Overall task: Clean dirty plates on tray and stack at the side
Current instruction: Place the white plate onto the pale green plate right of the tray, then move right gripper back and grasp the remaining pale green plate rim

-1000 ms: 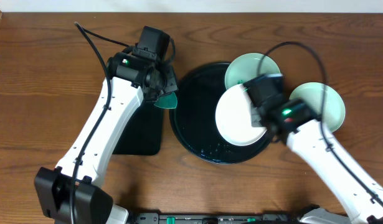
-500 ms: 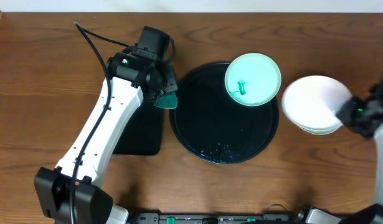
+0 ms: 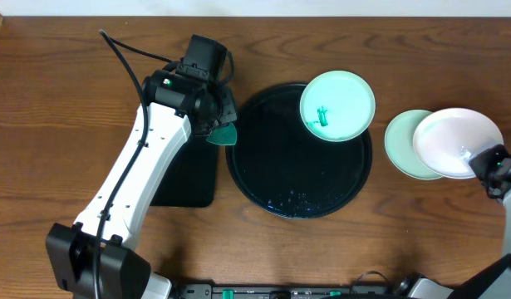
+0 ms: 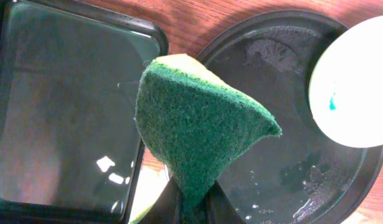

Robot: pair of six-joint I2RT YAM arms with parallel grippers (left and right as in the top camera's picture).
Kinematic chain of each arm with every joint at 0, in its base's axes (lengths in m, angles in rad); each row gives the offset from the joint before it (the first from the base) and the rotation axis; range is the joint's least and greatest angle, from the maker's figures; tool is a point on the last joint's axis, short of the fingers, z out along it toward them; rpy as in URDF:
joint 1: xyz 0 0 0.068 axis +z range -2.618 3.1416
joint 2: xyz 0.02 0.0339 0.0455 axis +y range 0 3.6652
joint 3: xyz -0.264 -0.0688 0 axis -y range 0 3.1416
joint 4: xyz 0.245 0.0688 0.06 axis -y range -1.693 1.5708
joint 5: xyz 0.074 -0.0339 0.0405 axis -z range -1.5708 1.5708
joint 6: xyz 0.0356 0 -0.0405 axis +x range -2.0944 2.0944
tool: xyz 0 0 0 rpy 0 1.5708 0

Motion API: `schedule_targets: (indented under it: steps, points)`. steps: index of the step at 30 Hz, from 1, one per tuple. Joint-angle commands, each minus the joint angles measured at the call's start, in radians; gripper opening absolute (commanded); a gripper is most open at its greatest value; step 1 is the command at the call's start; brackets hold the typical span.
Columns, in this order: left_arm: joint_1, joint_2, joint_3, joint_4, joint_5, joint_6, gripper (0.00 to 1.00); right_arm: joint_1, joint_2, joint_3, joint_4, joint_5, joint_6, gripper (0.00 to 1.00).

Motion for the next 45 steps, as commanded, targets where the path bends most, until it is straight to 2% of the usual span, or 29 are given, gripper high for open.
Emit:
schedule_targets:
  steps: [1,4,6,10,12,19,23,31,39,43,45]
  points:
    - [0.001,0.002,-0.002,-0.003,0.004,-0.001,0.07,0.028,0.043,-0.024,0.053,0.006,0.023,0.01]
    - [0.001,0.002,-0.002,-0.003,0.004,-0.001,0.07,0.060,0.089,-0.027,0.078,0.007,0.015,0.02]
    - [0.001,0.002,-0.002,-0.003,0.004,-0.001,0.07,0.080,0.126,-0.027,0.085,0.022,0.018,0.06]
    - [0.001,0.002,-0.002,-0.004,0.004,0.000,0.07,0.130,0.168,-0.026,0.080,0.037,0.028,0.27]
    - [0.001,0.002,-0.002,-0.004,0.004,0.000,0.07,0.143,0.167,-0.010,0.069,0.037,0.028,0.33]
    - [0.001,0.002,-0.002,-0.004,0.004,0.000,0.07,0.167,0.166,0.218,-0.138,0.028,-0.029,0.36]
    - [0.001,0.002,-0.002,-0.005,0.003,0.000,0.07,0.233,0.167,0.395,-0.231,-0.144,-0.190,0.44]
    - [0.001,0.002,-0.002,-0.006,0.003,0.003,0.07,0.462,0.219,0.431,-0.177,-0.123,-0.381,0.51]
    - [0.001,0.002,-0.002,-0.007,0.003,0.003,0.07,0.577,0.462,0.461,-0.055,-0.095,-0.540,0.67]
    - [0.001,0.002,-0.002,-0.007,0.003,0.003,0.07,0.590,0.565,0.480,0.014,-0.120,-0.564,0.66]
    - [0.001,0.002,-0.002,-0.008,0.003,0.003,0.07,0.592,0.603,0.480,0.047,-0.129,-0.565,0.59]
